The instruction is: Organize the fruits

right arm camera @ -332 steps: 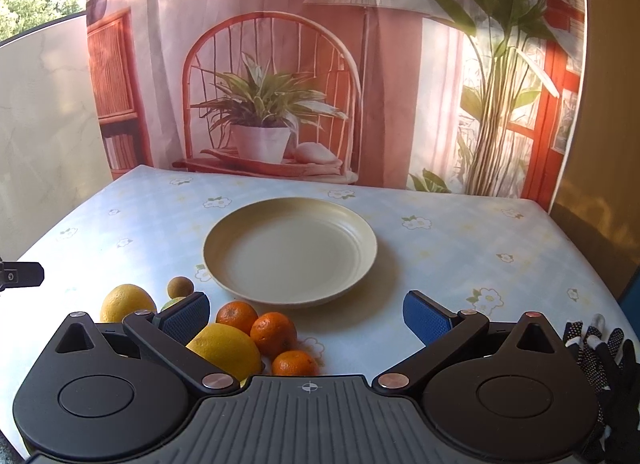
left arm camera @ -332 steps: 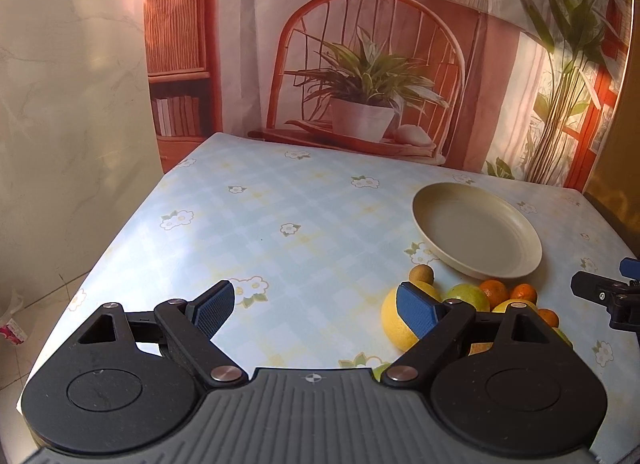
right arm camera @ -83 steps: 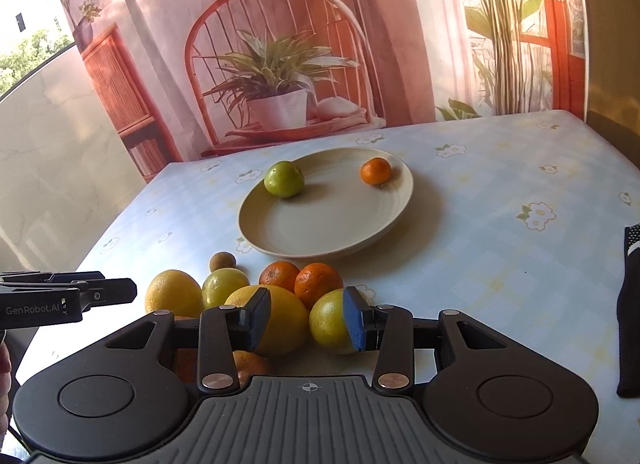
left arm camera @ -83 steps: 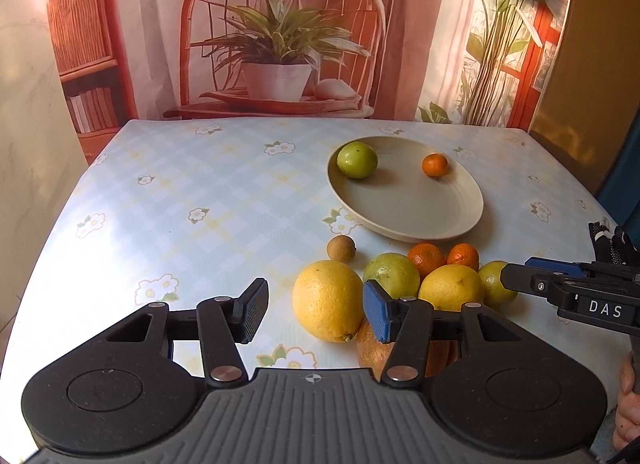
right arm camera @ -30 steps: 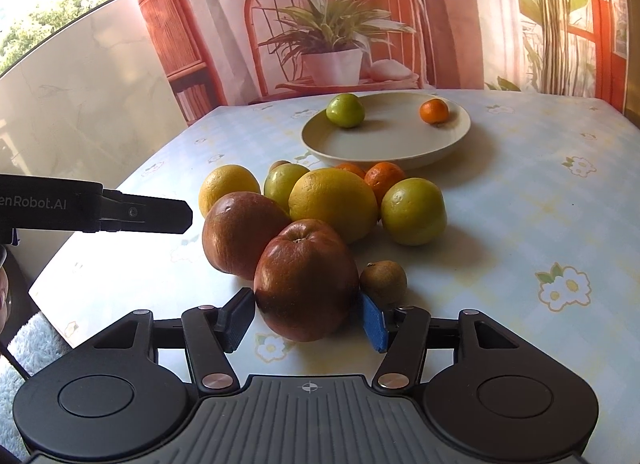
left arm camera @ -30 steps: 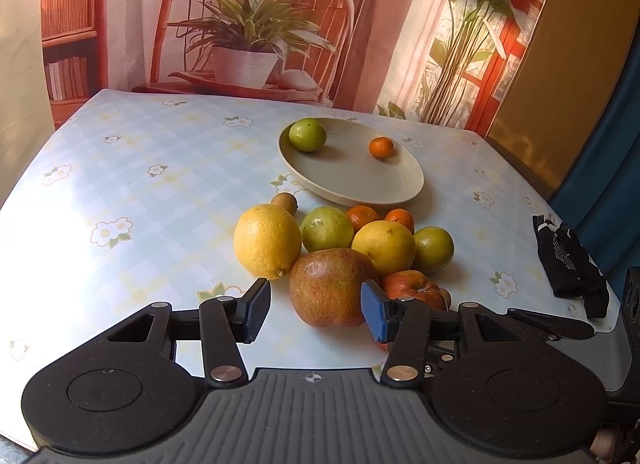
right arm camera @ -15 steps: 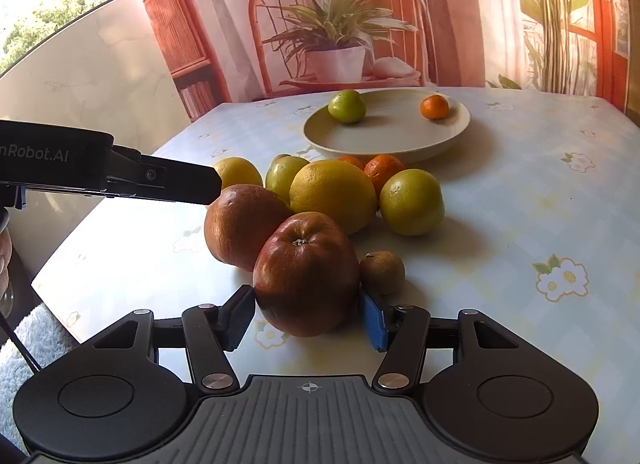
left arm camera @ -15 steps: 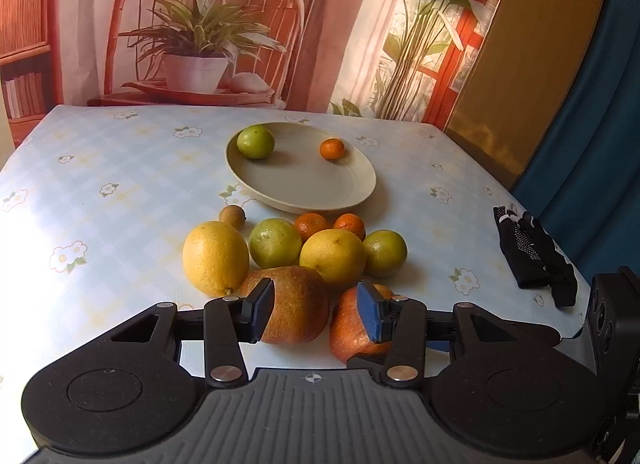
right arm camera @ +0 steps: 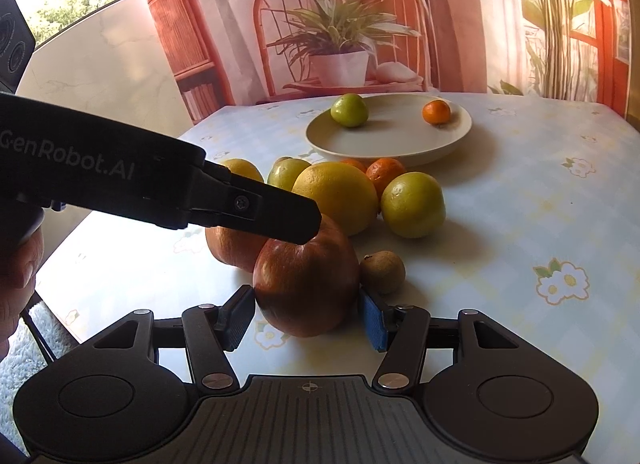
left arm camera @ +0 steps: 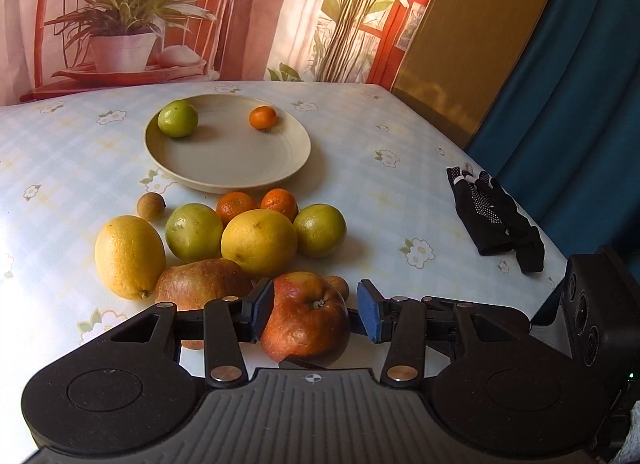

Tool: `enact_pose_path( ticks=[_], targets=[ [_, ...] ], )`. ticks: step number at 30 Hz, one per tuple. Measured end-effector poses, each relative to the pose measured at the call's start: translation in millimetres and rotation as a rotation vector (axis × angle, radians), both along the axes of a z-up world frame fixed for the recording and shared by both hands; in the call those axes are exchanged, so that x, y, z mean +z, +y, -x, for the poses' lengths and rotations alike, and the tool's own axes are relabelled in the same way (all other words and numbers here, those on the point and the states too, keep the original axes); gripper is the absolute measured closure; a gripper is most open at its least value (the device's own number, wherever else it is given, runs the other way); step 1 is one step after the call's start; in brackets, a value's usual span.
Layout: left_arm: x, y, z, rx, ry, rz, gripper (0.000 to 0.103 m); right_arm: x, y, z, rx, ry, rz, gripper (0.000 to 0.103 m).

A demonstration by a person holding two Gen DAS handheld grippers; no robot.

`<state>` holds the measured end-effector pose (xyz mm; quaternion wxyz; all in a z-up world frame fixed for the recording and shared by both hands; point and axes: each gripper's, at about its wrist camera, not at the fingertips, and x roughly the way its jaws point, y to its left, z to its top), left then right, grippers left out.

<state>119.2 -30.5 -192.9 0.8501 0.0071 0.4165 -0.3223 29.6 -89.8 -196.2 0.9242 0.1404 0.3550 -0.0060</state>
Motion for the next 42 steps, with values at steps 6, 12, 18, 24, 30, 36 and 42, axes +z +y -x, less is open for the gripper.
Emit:
enact_pose_path(
  ticks=[6, 12, 18, 24, 30, 36, 42],
  targets=[
    [-10.5, 6.4, -8.8, 0.019, 0.067, 0.037, 0.055, 0.0, 0.0, 0.3, 0.002, -0.003, 0.000, 0.050],
    [-16.1, 5.8, -11.0, 0.023, 0.081, 0.037, 0.055, -0.1, -0.1, 0.3, 0.005, -0.005, 0.001, 0.050],
    [-17.9, 5.1, -12.0, 0.020, 0.077, 0.033, 0.055, -0.8, -0.7, 0.5, 0.005, -0.006, -0.007, 0.050],
    [-17.1, 2.4, -11.0, 0.007, 0.062, 0.020, 0.055, -1.6, -2.2, 1.4, 0.002, -0.010, -0.019, 0.050],
    [-15.1, 1.7, -11.5, -0.001, 0.055, 0.025, 0.057, 1.7, -1.9, 2.6, 0.007, -0.019, 0.004, 0.051],
    [-7.2, 0.1, -13.4, -0.006, 0.031, 0.024, 0.057, 12.7, -1.4, 1.8, 0.021, -0.047, 0.044, 0.052],
    [-15.6, -0.6, -14.2, -0.011, 0.054, 0.021, 0.058, 7.7, -2.7, 0.9, 0.020, -0.017, 0.035, 0.052]
  ],
)
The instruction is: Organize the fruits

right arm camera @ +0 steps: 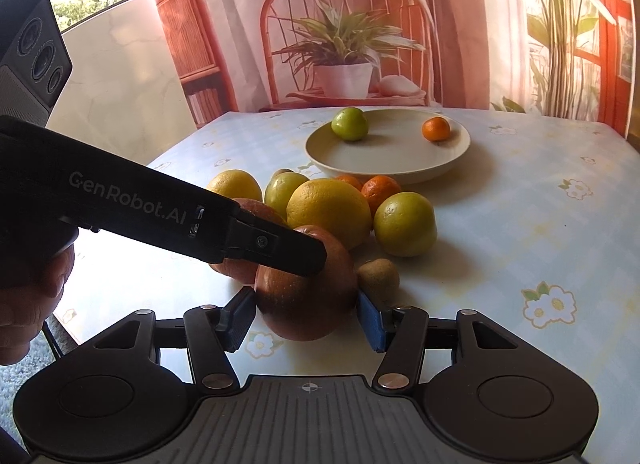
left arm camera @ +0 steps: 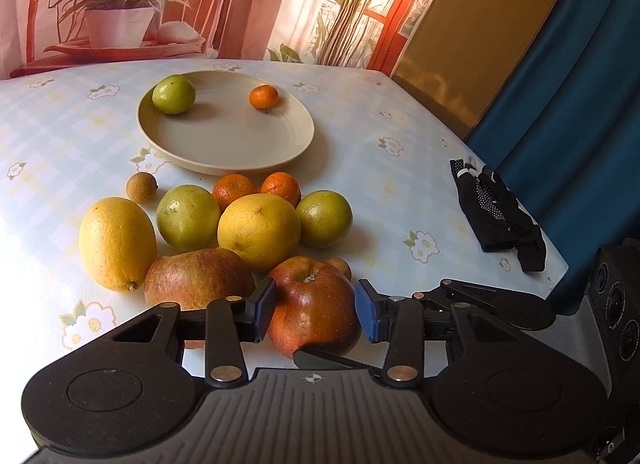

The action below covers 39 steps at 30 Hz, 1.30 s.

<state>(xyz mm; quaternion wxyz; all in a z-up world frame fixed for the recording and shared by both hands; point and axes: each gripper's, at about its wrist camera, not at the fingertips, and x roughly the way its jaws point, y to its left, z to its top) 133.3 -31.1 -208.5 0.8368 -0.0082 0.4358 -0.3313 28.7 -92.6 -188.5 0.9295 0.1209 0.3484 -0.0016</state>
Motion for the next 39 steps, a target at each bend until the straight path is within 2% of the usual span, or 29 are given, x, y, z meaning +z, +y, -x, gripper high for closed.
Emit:
enact_pose_path(
  ticks=[6, 23, 30, 35, 39],
  targets=[
    [-4.2, 4.0, -6.2, 0.012, 0.053, 0.044, 0.058, -3.0, -3.7, 5.9, 0.020, 0.012, -0.002, 0.054],
    [-8.5, 4.4, -12.3, 0.006, 0.063, 0.095, 0.058, 4.5, -21.0, 25.4, -0.042, 0.025, 0.084, 0.059],
    [-11.1, 3.1, -11.4, -0.007, 0.066, 0.107, 0.057, 2.4, -13.8, 18.2, -0.007, 0.034, 0.088, 0.056],
    [-11.7, 3.3, -11.0, -0.002, 0.062, 0.113, 0.057, -3.6, -5.8, 3.2, 0.016, 0.048, 0.115, 0.048],
    [-11.8, 2.8, -10.4, 0.000, 0.060, 0.112, 0.057, -7.3, -1.1, -4.7, 0.036, 0.049, 0.154, 0.048]
  ],
)
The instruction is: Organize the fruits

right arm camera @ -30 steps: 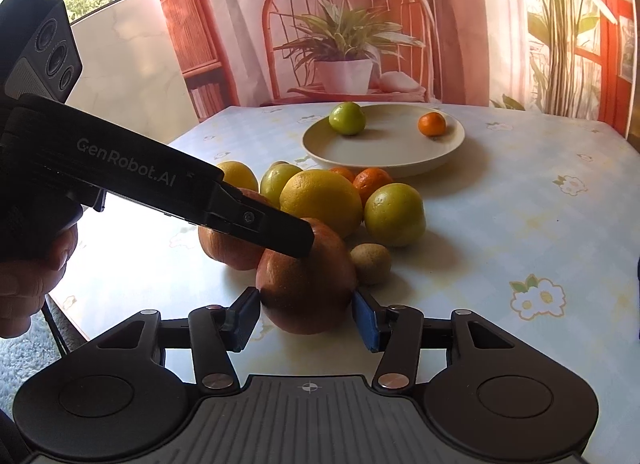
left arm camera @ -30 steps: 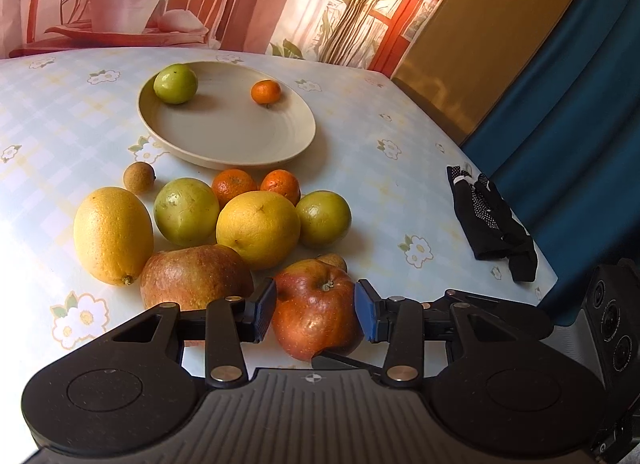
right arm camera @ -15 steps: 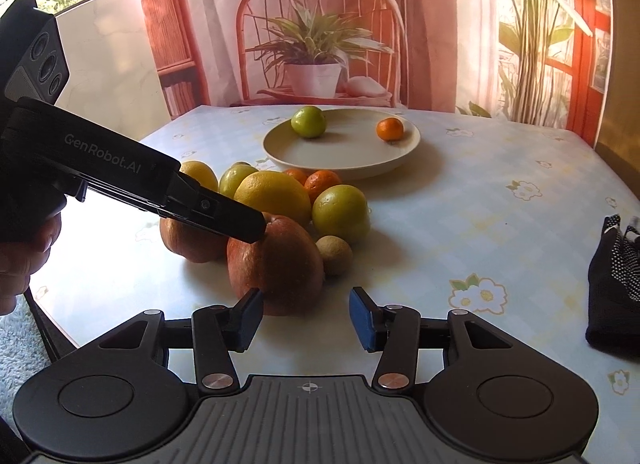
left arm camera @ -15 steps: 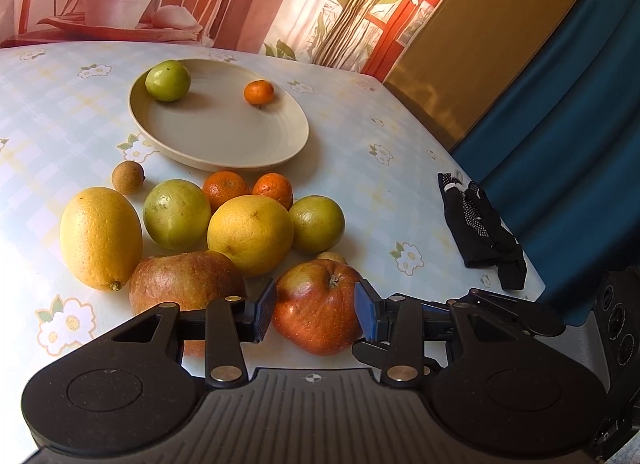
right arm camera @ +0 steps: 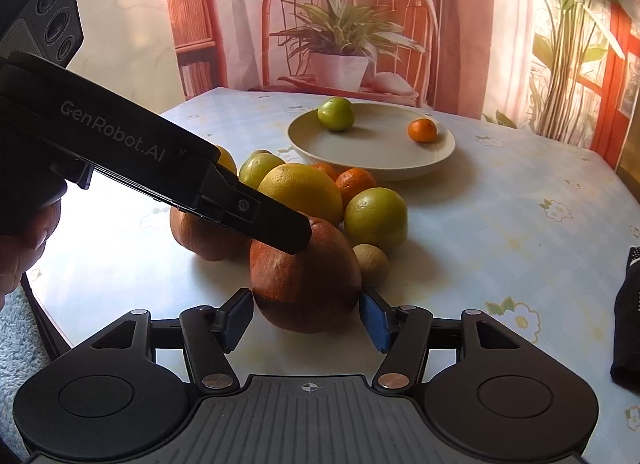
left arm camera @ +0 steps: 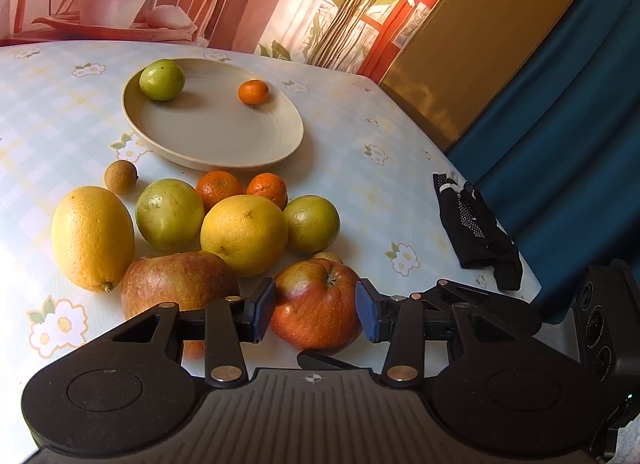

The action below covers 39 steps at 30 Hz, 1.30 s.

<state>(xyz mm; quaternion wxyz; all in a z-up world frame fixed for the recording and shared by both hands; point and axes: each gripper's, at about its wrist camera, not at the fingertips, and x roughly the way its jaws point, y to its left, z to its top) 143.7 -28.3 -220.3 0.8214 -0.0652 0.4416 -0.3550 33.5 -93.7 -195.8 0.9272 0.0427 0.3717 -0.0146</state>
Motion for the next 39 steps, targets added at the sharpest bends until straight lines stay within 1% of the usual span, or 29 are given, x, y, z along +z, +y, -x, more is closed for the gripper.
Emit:
enact_pose_path(
  ticks=[2, 5, 7, 13, 18, 28, 31, 34, 37, 39],
  targets=[
    [0.3, 1.5, -0.9, 0.009, 0.006, 0.004, 0.057, -1.2, -0.2, 1.4, 0.011, -0.006, 0.004, 0.049],
    [3.0, 5.0, -2.4, 0.047, -0.012, 0.001, 0.058, -2.7, -4.6, 5.7, 0.008, -0.009, -0.018, 0.049],
    [2.8, 5.2, -4.3, 0.056, -0.003, 0.004, 0.059, -3.1, -6.3, 7.9, 0.008, -0.011, -0.027, 0.049],
    [-4.0, -0.7, -3.3, 0.036, 0.022, 0.021, 0.059, -4.5, -5.3, 10.3, 0.019, -0.018, -0.012, 0.049],
    [-11.2, 0.5, -6.0, 0.042, 0.070, 0.078, 0.059, -4.4, -8.6, 12.7, 0.009, -0.021, -0.040, 0.049],
    [-13.4, -1.1, -2.6, 0.041, 0.058, 0.081, 0.059, -3.1, -8.2, 14.9, -0.001, -0.036, -0.043, 0.049],
    [-3.5, 0.1, -1.7, 0.040, 0.026, 0.092, 0.059, 4.0, -9.3, 15.7, -0.003, -0.059, -0.042, 0.049],
    [9.5, 0.7, -3.3, 0.045, -0.002, 0.100, 0.059, 17.1, -10.8, 11.2, 0.012, -0.074, -0.024, 0.049],
    [28.3, 1.2, -8.7, 0.055, -0.040, 0.108, 0.059, 33.5, -14.6, 1.2, 0.036, -0.085, -0.005, 0.049],
    [44.3, 1.2, -12.8, 0.063, -0.082, 0.118, 0.059, 49.4, -19.2, -10.6, 0.056, -0.100, 0.010, 0.049]
  ],
)
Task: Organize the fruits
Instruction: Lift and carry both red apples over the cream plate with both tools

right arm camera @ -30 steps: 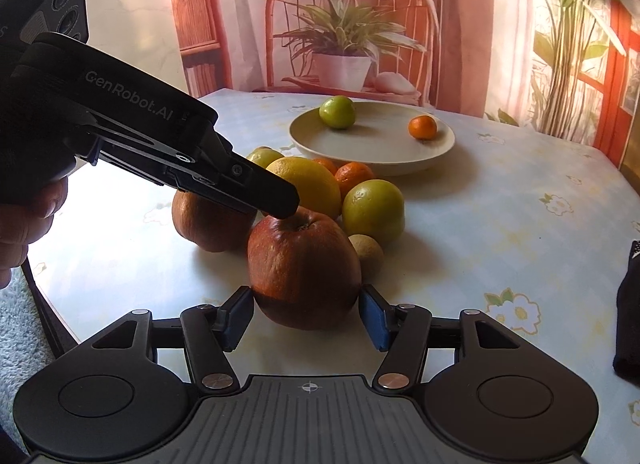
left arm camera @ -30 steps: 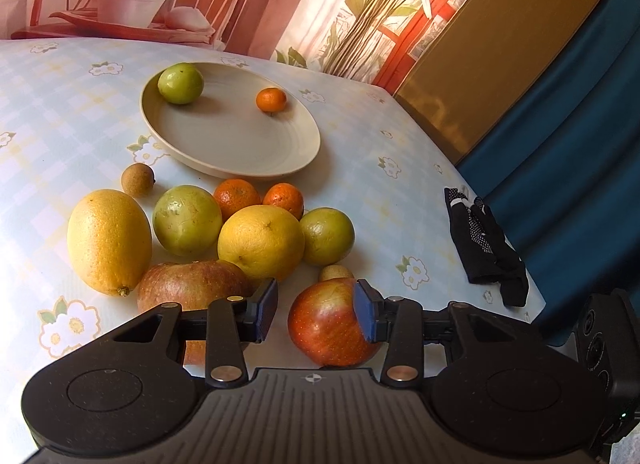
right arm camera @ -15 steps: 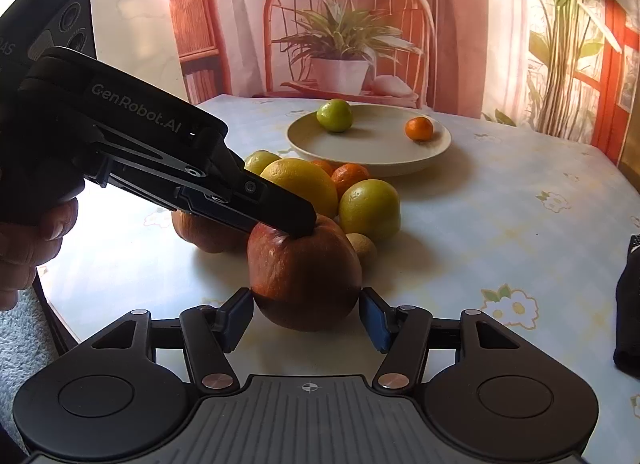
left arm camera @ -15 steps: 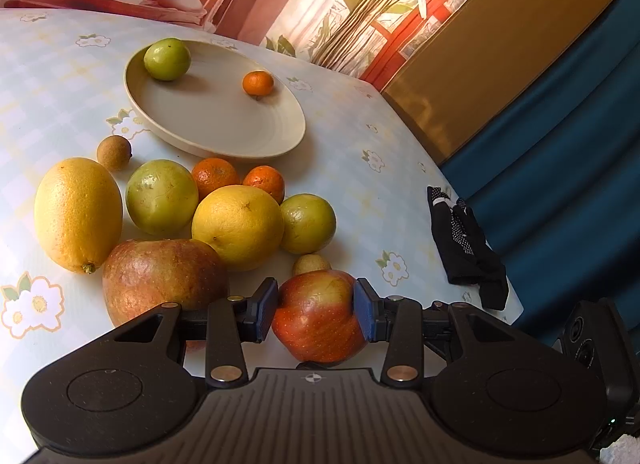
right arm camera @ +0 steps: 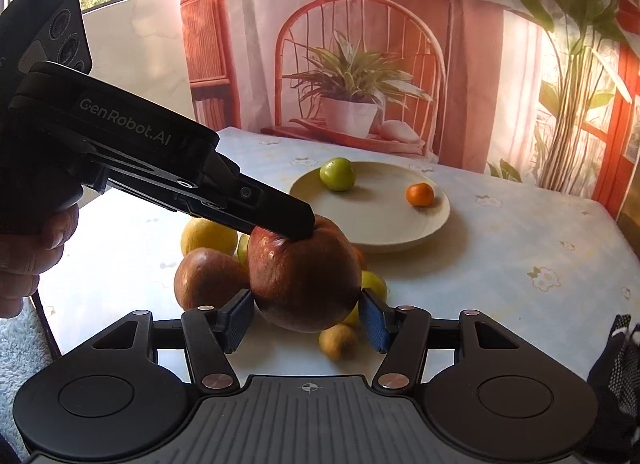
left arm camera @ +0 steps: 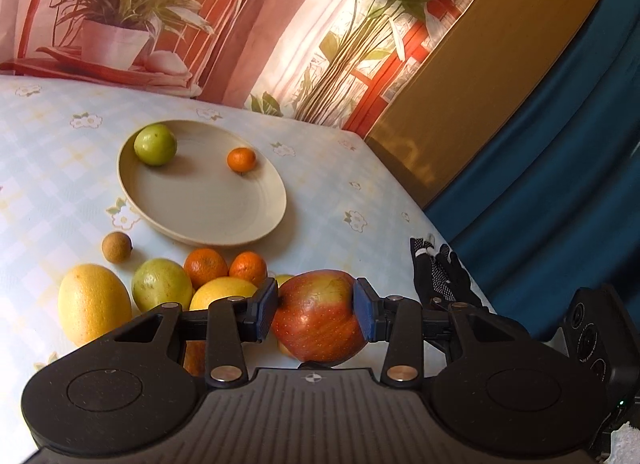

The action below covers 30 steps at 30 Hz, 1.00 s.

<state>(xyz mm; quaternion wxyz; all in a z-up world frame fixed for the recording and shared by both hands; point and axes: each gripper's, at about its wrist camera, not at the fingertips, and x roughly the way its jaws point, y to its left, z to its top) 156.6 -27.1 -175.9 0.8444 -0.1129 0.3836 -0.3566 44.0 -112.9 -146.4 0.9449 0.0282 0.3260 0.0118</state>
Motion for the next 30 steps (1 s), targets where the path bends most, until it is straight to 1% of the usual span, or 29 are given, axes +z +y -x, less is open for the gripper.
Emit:
enact_pose_path(
  ticks=[6, 10, 14, 21, 24, 30],
  targets=[
    [40.4, 4.5, -30.4, 0.031, -0.068, 0.031, 0.059, 35.9, -18.0, -44.2, 0.054, -0.045, 0.009, 0.049],
    [50.6, 1.1, -54.6, 0.045, -0.092, 0.006, 0.059, 45.1, -32.8, -78.3, 0.080, -0.052, 0.034, 0.049],
    [53.0, -5.4, -78.1, 0.048, -0.096, -0.028, 0.059, 43.2, -47.6, -109.2, 0.092, -0.036, 0.042, 0.049],
    [44.2, -16.8, -129.4, 0.039, -0.057, -0.064, 0.059, 27.6, -79.6, -164.6, 0.106, 0.012, 0.039, 0.049],
    [33.6, -20.5, -149.5, 0.040, -0.033, -0.073, 0.059, 17.7, -92.2, -184.5, 0.108, 0.033, 0.028, 0.049],
    [7.0, -28.7, -185.7, 0.033, 0.022, -0.087, 0.059, -13.8, -109.0, -220.1, 0.106, 0.090, 0.021, 0.049]
  ],
)
